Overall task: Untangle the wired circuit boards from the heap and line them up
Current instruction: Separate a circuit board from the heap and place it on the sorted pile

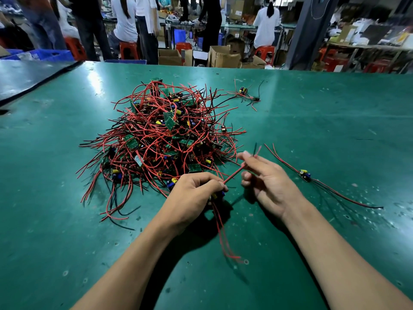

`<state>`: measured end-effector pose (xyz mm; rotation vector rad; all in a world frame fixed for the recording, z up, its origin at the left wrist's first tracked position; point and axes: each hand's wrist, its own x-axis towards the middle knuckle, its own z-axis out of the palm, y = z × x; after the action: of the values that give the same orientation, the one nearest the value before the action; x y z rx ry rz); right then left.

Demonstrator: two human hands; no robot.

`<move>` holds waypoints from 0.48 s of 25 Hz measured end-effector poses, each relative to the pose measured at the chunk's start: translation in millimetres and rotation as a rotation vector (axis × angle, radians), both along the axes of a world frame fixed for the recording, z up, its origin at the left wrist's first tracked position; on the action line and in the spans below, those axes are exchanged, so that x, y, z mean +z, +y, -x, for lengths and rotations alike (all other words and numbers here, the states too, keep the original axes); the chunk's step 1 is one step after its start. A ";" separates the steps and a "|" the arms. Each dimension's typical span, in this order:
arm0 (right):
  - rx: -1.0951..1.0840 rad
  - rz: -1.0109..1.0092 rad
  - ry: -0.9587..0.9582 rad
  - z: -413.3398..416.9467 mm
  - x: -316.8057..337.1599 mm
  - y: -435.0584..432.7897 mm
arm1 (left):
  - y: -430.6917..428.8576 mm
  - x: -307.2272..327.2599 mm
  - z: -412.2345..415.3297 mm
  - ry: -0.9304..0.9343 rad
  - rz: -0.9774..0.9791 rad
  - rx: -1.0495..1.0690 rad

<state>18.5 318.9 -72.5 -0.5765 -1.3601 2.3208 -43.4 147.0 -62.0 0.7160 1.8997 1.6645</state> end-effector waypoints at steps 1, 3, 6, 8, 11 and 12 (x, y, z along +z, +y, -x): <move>0.108 -0.004 0.002 -1.6 0.8 -2.4 | -0.3 0.5 0.4 -0.019 -0.004 0.005; 0.277 -0.029 0.023 -4.5 1.5 -5.1 | -1.4 1.4 1.4 -0.041 -0.019 0.014; 0.326 0.027 0.091 -8.3 2.8 -4.2 | -3.0 3.2 2.6 -0.139 -0.105 0.011; 0.292 0.012 0.096 -8.9 3.6 -3.1 | -3.4 3.9 2.3 -0.170 -0.128 0.003; 0.221 -0.054 0.074 -7.1 2.6 -4.8 | -3.3 2.9 1.5 -0.137 -0.104 -0.014; 0.190 -0.081 0.065 -6.3 2.3 -5.5 | -3.3 3.0 1.4 -0.123 -0.093 -0.026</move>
<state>24.8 313.4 -70.2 -0.3573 -1.5290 2.3946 -44.9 143.7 -59.0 0.6554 1.7306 1.7483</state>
